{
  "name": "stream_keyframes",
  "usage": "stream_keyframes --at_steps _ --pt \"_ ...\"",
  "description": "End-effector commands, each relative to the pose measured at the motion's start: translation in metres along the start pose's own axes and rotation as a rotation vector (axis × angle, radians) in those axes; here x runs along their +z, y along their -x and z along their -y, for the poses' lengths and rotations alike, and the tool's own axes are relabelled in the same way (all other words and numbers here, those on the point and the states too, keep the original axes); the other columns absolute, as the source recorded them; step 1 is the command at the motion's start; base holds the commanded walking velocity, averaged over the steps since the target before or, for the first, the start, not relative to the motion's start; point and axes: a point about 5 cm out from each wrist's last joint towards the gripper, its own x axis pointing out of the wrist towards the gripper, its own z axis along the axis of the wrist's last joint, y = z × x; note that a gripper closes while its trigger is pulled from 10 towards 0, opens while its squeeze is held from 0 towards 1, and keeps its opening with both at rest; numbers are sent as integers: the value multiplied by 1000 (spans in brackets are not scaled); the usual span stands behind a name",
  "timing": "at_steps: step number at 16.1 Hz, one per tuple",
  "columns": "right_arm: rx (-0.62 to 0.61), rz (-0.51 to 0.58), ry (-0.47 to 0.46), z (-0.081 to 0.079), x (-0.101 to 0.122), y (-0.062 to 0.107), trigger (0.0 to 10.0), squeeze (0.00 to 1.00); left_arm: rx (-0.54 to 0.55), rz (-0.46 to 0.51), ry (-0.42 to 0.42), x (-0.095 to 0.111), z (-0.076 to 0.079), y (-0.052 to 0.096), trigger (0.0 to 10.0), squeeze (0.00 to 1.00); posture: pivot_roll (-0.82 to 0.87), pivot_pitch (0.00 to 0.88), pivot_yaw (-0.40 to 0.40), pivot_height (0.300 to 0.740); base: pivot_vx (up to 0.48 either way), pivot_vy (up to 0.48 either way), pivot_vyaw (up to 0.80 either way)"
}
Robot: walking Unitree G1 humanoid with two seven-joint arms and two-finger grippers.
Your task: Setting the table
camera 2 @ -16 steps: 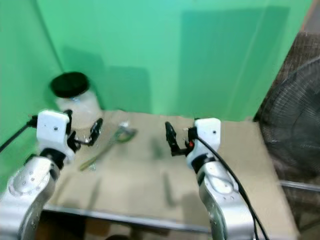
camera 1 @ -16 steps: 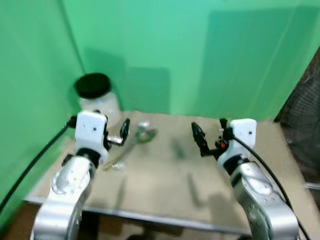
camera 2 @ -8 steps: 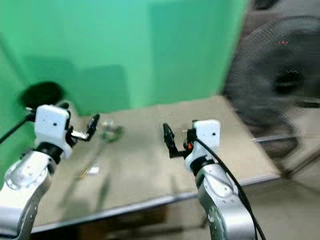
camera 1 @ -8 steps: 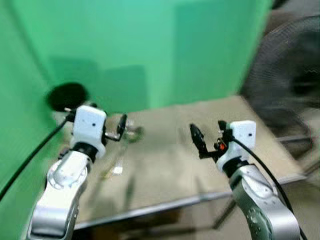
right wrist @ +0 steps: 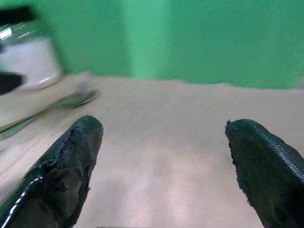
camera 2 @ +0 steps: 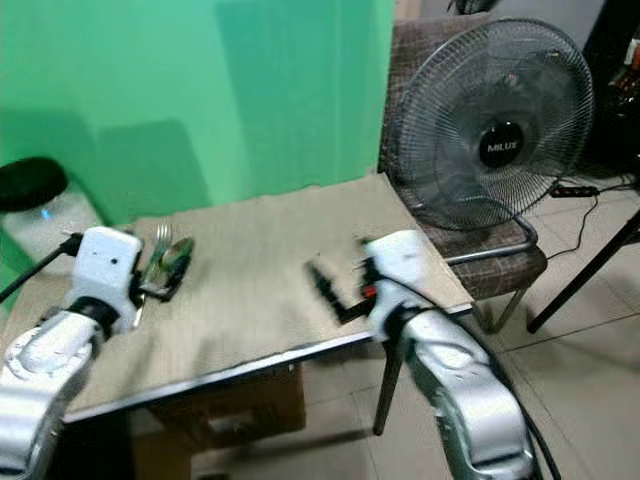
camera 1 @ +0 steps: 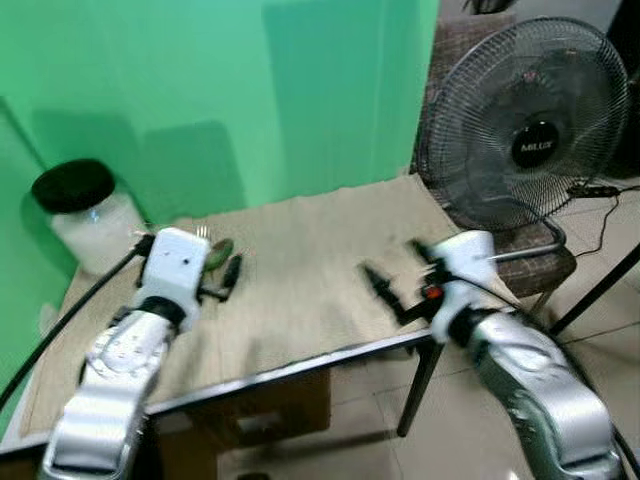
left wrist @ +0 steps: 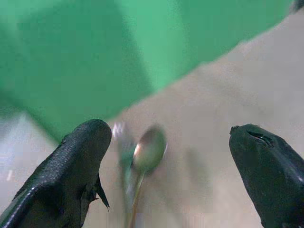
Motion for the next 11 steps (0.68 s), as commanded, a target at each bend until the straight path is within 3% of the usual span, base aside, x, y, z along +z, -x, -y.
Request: stream_keyframes --at_steps 1,2,4,6,7,8,9,11 --pt "58 -28 10 -1 2 -4 10000 0 3 -28 -4 1 -14 -2 10000 1000 115 0 30 740 0 0 0" --pt "152 -75 44 -1 3 -10 10000 0 -10 -71 32 3 -33 -9 10000 1000 125 0 15 740 0 0 0" --pt "252 -149 79 -5 3 -11 10000 0 -74 -157 76 3 -47 -15 10000 1000 126 0 9 740 0 0 0" --pt "327 -173 102 -10 5 -11 10000 0 -136 -228 92 2 -52 -21 10000 1000 112 0 13 740 0 0 0" --pt "364 -181 108 -12 7 -11 10000 0 -178 -248 119 5 -52 -25 10000 859 110 0 14 740 0 0 0" --pt "381 -186 108 -13 8 -10 10000 0 -198 -255 131 6 -52 -26 10000 859 110 0 14 740 0 0 0" --pt "409 -203 120 -14 11 -7 10000 0 -247 -290 180 14 -53 -35 10000 0 96 0 36 740 0 0 0" --pt "401 -207 124 -13 12 -7 10000 0 -283 -310 185 16 -51 -39 10000 0 85 0 50 740 0 0 0"
